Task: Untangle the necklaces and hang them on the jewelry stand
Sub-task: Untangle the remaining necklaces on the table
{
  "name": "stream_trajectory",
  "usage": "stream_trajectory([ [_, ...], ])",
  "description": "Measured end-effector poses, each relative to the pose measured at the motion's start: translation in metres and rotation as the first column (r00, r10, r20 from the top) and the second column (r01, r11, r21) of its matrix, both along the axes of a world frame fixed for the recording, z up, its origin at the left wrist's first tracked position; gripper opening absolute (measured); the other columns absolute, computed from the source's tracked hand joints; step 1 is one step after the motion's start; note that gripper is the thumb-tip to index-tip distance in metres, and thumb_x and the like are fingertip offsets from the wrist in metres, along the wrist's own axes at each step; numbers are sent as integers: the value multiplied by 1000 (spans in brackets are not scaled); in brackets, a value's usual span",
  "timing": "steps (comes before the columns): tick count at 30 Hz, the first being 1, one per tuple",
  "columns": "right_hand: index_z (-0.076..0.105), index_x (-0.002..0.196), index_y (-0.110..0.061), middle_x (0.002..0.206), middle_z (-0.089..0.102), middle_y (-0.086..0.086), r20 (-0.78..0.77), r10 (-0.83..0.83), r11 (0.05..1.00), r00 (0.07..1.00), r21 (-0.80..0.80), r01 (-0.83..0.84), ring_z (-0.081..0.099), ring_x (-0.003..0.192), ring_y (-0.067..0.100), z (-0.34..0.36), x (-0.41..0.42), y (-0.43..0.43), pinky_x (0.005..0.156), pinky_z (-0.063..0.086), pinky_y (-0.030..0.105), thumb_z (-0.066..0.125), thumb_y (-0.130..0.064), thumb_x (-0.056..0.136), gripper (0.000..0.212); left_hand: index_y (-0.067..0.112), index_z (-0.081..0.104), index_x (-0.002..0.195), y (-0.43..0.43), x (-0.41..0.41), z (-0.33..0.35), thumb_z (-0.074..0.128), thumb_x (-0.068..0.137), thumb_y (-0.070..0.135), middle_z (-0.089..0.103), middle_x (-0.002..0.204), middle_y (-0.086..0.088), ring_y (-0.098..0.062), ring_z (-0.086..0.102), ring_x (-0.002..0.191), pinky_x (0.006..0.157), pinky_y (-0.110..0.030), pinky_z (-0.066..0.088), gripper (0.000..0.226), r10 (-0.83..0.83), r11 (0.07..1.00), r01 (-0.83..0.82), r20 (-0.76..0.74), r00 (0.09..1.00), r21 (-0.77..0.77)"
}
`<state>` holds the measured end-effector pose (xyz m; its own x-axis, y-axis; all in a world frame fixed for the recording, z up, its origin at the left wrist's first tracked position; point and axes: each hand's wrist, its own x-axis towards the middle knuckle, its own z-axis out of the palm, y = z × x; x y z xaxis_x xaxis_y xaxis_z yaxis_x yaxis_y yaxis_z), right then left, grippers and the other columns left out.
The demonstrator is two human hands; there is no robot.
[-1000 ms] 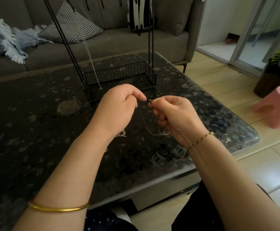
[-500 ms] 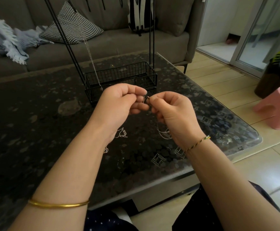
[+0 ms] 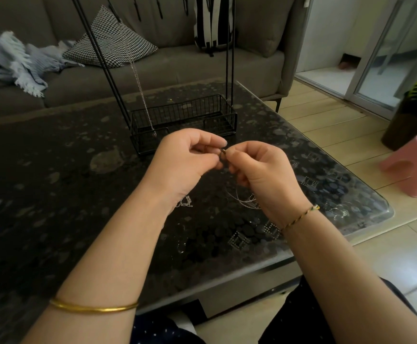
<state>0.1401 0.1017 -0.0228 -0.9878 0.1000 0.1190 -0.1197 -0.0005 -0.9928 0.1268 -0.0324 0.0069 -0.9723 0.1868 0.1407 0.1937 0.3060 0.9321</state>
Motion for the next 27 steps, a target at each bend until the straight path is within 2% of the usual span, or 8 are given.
stream_trajectory([
  [11, 64, 72, -9, 57, 55, -3, 10, -7, 1000, 1000, 8, 7, 43, 52, 8, -2, -1, 0, 49, 34, 19, 59, -7, 88, 17, 21, 69, 89, -1, 1, 1, 62, 81, -10, 68, 86, 0, -2, 67, 70, 60, -8, 45, 33, 15, 999, -16, -24, 1000, -37],
  [17, 64, 71, -12, 56, 56, -6, 2, 4, 1000, 1000, 28, -4, 44, 52, 6, -1, -1, 0, 48, 36, 17, 60, -8, 88, 19, 22, 69, 89, -1, 0, 1, 65, 80, -8, 69, 85, 0, -7, 69, 74, 68, -11, 50, 32, 23, 997, -27, -63, 998, -73],
  [27, 65, 76, -2, 56, 54, -2, 18, -19, 999, 1000, 47, 18, 42, 53, 13, -2, -1, 0, 48, 32, 23, 60, -9, 88, 15, 21, 71, 91, -3, -2, -1, 65, 81, -7, 69, 85, 2, -3, 68, 70, 59, -8, 45, 30, 39, 997, -43, -68, 997, -68],
])
